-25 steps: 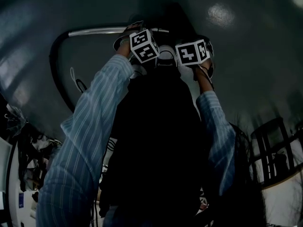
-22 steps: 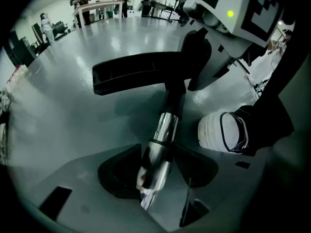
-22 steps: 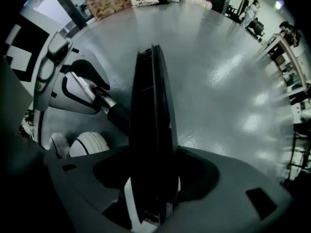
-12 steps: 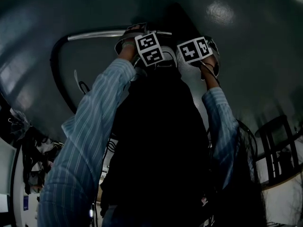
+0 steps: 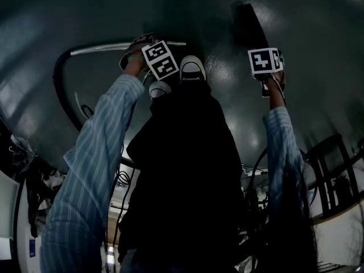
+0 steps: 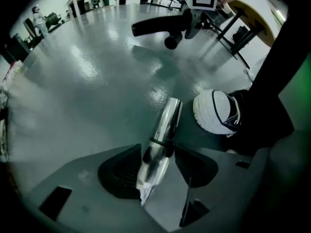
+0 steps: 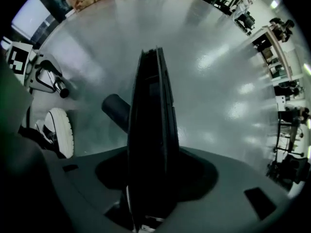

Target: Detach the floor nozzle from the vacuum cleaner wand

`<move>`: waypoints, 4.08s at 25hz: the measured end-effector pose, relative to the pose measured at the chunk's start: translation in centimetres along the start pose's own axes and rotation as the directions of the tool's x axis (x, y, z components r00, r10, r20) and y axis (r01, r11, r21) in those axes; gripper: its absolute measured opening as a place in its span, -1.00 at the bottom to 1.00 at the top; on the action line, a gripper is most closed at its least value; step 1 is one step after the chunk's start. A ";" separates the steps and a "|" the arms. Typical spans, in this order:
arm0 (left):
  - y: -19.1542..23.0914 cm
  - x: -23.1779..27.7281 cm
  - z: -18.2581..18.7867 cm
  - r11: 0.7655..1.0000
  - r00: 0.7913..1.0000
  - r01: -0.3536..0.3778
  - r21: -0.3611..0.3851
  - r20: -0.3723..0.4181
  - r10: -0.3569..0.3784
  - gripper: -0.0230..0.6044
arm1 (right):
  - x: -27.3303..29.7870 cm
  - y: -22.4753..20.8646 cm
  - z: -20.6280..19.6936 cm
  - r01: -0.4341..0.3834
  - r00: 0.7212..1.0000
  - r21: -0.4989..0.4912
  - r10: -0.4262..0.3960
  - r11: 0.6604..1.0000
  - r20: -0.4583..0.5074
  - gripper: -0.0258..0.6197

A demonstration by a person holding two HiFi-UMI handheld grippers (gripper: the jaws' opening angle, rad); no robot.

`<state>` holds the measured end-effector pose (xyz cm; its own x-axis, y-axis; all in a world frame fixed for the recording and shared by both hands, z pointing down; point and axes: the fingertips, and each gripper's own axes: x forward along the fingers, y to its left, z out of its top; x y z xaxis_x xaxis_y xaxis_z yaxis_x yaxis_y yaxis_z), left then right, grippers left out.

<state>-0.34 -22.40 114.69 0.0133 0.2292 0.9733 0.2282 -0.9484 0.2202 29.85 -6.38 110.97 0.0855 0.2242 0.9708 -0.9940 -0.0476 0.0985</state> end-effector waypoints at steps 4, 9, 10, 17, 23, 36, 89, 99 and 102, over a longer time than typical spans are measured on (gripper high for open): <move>0.7 -2.9 0.3 0.985 0.998 -0.007 -0.173 0.062 0.018 -0.23 | -1.9 1.9 -0.1 -0.064 0.998 0.063 0.063 0.996 0.025 -0.22; -0.1 -7.3 0.1 0.970 0.997 0.000 -0.242 0.081 0.020 -0.23 | -6.8 2.4 -1.4 -0.046 0.999 0.079 0.045 0.996 0.017 -0.22; -0.4 -8.4 0.1 0.966 0.996 0.004 -0.260 0.086 0.019 -0.23 | -7.5 3.0 -1.4 -0.076 0.997 0.092 0.074 0.993 0.034 -0.22; -2.4 -17.5 0.6 0.905 0.987 0.053 -0.422 0.159 0.016 -0.23 | -16.1 5.5 0.5 -0.223 0.962 0.224 0.176 0.949 0.210 -0.22; -3.2 -22.6 3.1 0.881 0.974 0.083 -0.465 0.226 0.028 -0.23 | -19.8 6.3 1.5 -0.346 0.924 0.332 0.256 0.878 0.284 -0.23; -8.3 -40.1 1.1 0.769 0.916 0.116 -0.629 0.367 0.162 -0.23 | -37.4 13.8 -1.9 -0.537 0.807 0.318 0.365 0.782 0.464 -0.27; -31.4 -72.4 4.7 0.497 0.519 0.373 -0.783 0.620 0.588 -0.86 | -69.2 15.7 -24.5 -0.540 0.657 0.103 0.342 0.836 0.671 -0.82; -44.5 -69.0 8.5 0.357 0.524 0.434 -0.827 0.554 0.647 -0.86 | -65.4 14.3 -33.5 -0.520 0.665 -0.047 0.440 0.853 0.603 -0.82; -47.5 -68.7 7.4 0.348 0.537 0.409 -0.844 0.531 0.656 -0.86 | -64.7 16.0 -34.9 -0.538 0.658 -0.077 0.476 0.839 0.583 -0.82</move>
<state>-4.92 8.49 36.86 0.6733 -0.3826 0.6327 -0.7366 -0.4211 0.5293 5.98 12.36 42.05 -0.3769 -0.4431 0.8134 -0.8854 -0.0856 -0.4569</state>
